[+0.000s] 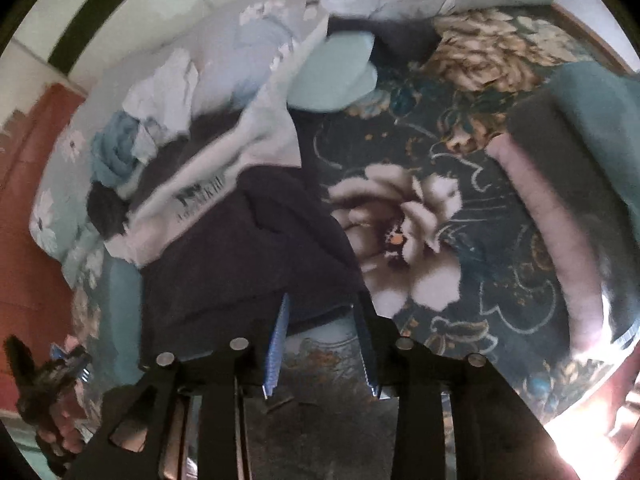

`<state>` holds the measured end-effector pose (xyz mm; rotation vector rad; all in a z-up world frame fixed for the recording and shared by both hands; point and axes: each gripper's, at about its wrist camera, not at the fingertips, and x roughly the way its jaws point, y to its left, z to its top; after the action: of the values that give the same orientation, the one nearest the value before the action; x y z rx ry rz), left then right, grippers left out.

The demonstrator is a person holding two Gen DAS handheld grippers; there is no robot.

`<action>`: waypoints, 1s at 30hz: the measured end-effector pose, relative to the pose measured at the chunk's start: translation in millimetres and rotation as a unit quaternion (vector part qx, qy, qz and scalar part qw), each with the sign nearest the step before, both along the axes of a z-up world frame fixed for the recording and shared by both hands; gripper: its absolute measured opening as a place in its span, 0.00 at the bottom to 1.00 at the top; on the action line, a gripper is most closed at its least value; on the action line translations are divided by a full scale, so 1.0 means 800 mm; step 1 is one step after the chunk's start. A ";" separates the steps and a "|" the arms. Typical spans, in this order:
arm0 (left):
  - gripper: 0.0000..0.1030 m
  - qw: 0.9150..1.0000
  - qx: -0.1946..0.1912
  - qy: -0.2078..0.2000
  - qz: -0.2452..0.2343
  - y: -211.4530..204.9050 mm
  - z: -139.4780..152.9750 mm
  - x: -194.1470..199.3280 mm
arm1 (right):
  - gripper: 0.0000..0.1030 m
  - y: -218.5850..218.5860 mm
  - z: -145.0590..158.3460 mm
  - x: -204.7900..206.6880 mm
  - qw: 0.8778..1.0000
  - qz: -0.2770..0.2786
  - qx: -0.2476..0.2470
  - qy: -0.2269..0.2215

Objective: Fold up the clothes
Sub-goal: 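Lay the jacket flat on the bed and open both grippers, then withdraw both open grippers from the flattened jacket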

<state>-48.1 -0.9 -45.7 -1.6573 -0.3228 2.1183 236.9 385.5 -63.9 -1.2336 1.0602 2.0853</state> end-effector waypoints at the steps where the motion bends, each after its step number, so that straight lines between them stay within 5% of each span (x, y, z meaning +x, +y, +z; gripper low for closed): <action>1: 0.53 1.000 0.003 0.000 -0.003 -0.001 0.001 0.001 | 0.34 -0.006 0.012 0.010 1.000 -0.009 0.006 0.012; 10: 0.56 0.999 0.038 0.007 -0.007 -0.025 0.021 0.026 | 0.38 -0.055 0.093 0.065 0.996 -0.009 0.075 0.051; 18: 0.60 0.994 0.039 0.076 0.061 -0.124 0.097 0.058 | 0.39 -0.050 0.183 0.030 0.983 0.012 0.110 0.147; 24: 0.62 0.986 0.016 0.105 0.126 -0.173 0.144 0.066 | 0.41 -0.052 0.198 -0.020 0.976 0.052 0.072 0.199; 30: 0.67 0.981 0.001 0.137 0.139 -0.166 0.190 0.058 | 0.41 -0.054 0.190 -0.015 0.974 0.090 0.084 0.189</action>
<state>-1.4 -133.4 106.1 -1.3587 -0.4929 2.5143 225.0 342.5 88.4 -0.8986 0.9265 2.5634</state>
